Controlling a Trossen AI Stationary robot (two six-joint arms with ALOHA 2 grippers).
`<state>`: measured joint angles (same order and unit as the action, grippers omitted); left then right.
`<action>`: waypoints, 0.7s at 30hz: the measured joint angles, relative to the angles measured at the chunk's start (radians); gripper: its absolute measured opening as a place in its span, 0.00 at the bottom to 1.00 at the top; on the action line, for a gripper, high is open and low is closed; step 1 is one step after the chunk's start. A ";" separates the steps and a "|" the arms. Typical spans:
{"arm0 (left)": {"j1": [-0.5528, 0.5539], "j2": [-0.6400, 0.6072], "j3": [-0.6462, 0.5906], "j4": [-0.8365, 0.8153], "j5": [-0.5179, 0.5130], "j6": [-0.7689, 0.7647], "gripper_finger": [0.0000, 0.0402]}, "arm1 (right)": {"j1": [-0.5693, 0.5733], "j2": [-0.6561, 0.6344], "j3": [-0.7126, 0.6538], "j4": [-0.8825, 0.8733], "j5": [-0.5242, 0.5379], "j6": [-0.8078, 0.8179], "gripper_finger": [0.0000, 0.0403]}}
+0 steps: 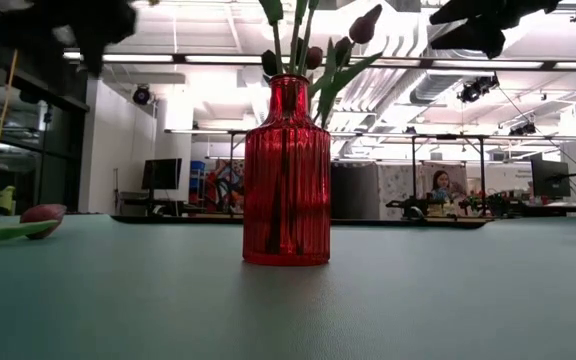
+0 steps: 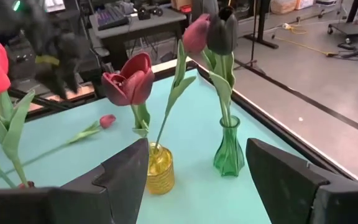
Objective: Sort flowers into vase by color
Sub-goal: Put the dark red tulip into the yellow vase
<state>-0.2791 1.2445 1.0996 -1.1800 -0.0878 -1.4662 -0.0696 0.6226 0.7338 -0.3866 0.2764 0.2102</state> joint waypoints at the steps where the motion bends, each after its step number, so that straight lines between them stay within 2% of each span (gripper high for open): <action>1: -0.036 0.013 -0.031 0.038 0.005 -0.066 0.55 | 0.000 0.003 0.000 0.001 0.000 -0.002 0.64; 7: -0.143 0.115 -0.169 0.279 0.128 -0.304 0.55 | 0.000 0.012 0.000 0.001 -0.001 -0.008 0.64; 11: -0.182 0.188 -0.184 0.249 0.153 -0.398 0.55 | 0.000 0.012 0.000 0.001 -0.001 -0.008 0.64; 14: -0.202 0.230 -0.184 0.221 0.121 -0.478 0.55 | 0.000 0.012 0.000 0.001 -0.004 -0.008 0.64; 21: -0.204 0.325 -0.184 0.221 0.108 -0.506 0.55 | 0.000 0.012 0.000 0.000 -0.004 -0.008 0.64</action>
<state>-0.4835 1.5696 0.9154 -0.9588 0.0200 -1.9720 -0.0696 0.6346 0.7338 -0.3863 0.2726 0.2020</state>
